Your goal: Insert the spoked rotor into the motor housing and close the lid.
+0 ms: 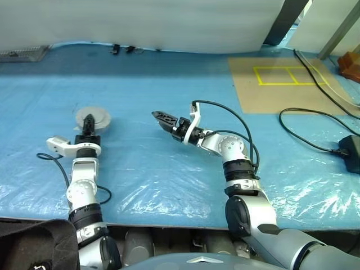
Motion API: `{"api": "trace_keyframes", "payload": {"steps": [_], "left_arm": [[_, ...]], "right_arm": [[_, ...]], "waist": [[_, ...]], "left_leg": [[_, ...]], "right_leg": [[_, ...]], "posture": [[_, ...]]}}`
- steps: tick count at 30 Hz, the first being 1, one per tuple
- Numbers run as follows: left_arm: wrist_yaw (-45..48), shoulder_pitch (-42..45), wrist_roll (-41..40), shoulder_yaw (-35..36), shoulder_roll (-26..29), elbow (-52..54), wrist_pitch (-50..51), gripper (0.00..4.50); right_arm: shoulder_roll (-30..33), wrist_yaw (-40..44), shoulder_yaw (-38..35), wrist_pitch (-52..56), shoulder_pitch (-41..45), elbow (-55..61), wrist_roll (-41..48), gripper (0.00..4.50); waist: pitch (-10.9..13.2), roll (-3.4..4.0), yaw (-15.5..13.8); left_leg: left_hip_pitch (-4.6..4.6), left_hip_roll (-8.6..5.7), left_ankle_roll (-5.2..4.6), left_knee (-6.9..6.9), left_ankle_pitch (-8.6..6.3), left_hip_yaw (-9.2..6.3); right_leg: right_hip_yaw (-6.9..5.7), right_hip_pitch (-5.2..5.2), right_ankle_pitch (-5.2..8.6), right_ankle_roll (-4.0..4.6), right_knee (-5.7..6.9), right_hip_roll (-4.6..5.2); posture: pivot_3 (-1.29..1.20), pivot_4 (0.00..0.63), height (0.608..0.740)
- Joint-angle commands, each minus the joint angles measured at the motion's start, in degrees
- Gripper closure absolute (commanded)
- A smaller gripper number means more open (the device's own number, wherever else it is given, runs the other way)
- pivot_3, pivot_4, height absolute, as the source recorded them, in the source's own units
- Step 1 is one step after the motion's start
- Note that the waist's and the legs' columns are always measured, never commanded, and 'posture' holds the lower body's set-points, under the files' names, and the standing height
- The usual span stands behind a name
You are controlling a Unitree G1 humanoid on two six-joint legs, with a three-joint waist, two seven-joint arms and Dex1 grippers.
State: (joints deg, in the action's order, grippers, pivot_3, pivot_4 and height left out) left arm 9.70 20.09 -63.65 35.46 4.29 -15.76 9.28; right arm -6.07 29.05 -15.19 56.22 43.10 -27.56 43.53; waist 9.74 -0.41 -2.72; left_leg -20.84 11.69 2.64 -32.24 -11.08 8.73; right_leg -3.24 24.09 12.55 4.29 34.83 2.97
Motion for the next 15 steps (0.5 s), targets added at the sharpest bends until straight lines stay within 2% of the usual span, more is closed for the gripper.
{"api": "trace_keyframes", "payload": {"steps": [1,10,15], "left_arm": [[3.8,4.8,2.5,2.5,3.2,-5.6,-5.1,1.93],[8.5,11.1,8.7,5.3,7.2,-23.4,-12.8,1.93],[9.0,12.1,11.3,5.5,7.9,-26.9,-15.3,1.93]], "right_arm": [[-0.3,1.6,0.9,-0.8,1.3,2.6,0.9,0.29],[-0.2,2.3,1.7,-0.6,0.5,4.2,1.3,0.29],[-0.1,2.6,2.2,-0.8,0.2,4.7,1.1,0.29]], "waist": [[0.0,-0.11,-0.1],[0.0,-0.23,-1.5],[0.0,-0.23,-1.3]], "left_leg": [[-0.03,-0.01,-0.01,-0.02,0.01,-0.03],[-0.08,0.06,0.01,-0.15,0.00,-0.09],[-0.01,0.09,0.02,-0.28,-0.01,-0.09]], "right_leg": [[-0.02,0.00,-0.01,-0.01,-0.01,0.00],[-0.10,0.00,-0.04,-0.02,0.14,0.05],[-0.09,-0.01,-0.05,0.00,0.32,0.05]], "posture": [[0.00,0.150,0.740],[0.00,0.150,0.740],[0.00,0.150,0.740]]}}
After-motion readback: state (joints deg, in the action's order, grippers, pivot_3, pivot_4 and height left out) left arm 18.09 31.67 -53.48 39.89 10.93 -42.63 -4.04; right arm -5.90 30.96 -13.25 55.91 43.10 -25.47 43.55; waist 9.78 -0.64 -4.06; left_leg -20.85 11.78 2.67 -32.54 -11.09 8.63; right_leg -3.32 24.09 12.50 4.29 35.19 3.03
